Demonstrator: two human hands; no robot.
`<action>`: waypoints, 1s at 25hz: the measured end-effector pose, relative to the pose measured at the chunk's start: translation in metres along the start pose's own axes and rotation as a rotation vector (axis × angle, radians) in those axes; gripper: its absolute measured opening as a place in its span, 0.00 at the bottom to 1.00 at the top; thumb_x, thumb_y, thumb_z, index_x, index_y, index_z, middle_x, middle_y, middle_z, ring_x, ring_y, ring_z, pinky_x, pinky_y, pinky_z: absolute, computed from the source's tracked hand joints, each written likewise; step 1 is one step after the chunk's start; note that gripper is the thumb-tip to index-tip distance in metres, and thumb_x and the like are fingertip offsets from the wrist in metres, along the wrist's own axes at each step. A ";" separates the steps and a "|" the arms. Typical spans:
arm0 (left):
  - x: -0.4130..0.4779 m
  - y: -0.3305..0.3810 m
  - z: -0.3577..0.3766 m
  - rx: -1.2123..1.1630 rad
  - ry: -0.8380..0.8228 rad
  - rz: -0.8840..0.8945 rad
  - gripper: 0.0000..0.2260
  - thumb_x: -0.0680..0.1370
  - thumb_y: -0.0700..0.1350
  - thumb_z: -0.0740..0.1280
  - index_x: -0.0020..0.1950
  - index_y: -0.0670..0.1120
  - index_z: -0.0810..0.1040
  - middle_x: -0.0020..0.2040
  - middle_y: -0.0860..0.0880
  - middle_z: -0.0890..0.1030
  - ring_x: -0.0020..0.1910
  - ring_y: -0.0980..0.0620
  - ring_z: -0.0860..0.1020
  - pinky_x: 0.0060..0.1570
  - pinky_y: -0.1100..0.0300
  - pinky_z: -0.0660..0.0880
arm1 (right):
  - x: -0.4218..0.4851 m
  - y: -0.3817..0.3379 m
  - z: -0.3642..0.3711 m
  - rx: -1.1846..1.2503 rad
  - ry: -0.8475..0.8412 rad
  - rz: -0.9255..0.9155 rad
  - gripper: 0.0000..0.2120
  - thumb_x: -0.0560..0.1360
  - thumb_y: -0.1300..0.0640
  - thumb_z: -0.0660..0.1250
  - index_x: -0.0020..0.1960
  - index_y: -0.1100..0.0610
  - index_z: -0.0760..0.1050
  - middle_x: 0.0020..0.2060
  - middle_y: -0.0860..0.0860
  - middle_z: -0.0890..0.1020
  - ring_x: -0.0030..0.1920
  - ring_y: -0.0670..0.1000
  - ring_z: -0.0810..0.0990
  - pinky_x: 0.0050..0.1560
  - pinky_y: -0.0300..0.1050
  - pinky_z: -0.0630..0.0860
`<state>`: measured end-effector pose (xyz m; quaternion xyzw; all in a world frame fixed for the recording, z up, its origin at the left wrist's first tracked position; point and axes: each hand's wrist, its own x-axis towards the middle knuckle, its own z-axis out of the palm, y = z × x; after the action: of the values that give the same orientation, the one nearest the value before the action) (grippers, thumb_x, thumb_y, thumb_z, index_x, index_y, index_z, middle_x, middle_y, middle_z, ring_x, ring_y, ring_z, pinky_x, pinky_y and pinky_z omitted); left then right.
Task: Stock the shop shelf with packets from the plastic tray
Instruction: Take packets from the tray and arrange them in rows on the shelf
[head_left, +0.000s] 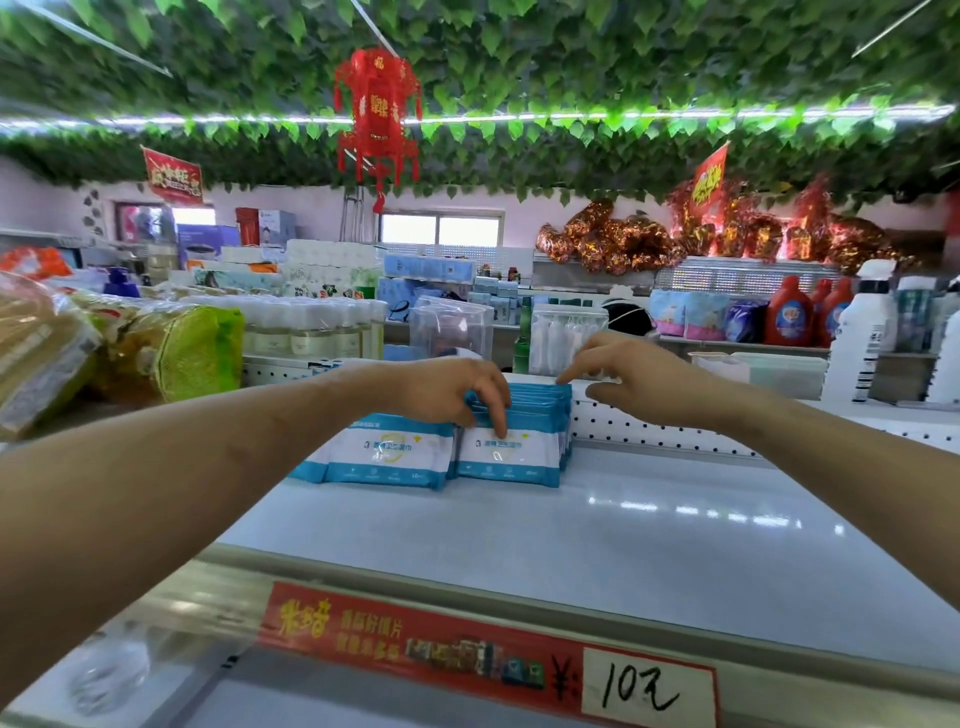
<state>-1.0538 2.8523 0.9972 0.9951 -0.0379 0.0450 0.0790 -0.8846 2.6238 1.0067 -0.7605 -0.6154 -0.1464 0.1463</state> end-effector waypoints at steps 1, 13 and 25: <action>-0.012 -0.005 -0.005 0.015 0.042 -0.014 0.17 0.78 0.33 0.69 0.58 0.53 0.86 0.67 0.54 0.74 0.66 0.54 0.72 0.70 0.55 0.71 | 0.010 -0.012 0.002 0.008 -0.005 -0.028 0.16 0.80 0.59 0.70 0.63 0.43 0.81 0.56 0.43 0.76 0.54 0.43 0.76 0.55 0.41 0.74; -0.365 -0.040 -0.015 0.164 0.333 -0.777 0.10 0.83 0.50 0.67 0.65 0.57 0.79 0.56 0.55 0.81 0.53 0.56 0.80 0.55 0.58 0.77 | 0.146 -0.310 0.102 0.214 -0.084 -0.743 0.13 0.80 0.56 0.68 0.63 0.49 0.80 0.54 0.45 0.78 0.52 0.44 0.76 0.57 0.46 0.74; -0.610 0.074 0.205 -0.041 0.217 -1.535 0.16 0.80 0.48 0.66 0.68 0.51 0.80 0.60 0.50 0.82 0.57 0.48 0.81 0.58 0.58 0.76 | 0.032 -0.562 0.303 0.302 -0.559 -1.191 0.18 0.78 0.59 0.66 0.68 0.55 0.78 0.59 0.54 0.78 0.59 0.53 0.77 0.56 0.40 0.68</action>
<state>-1.6488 2.7884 0.7486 0.7310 0.6694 0.0744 0.1099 -1.4158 2.8870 0.7667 -0.2720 -0.9581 0.0877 -0.0195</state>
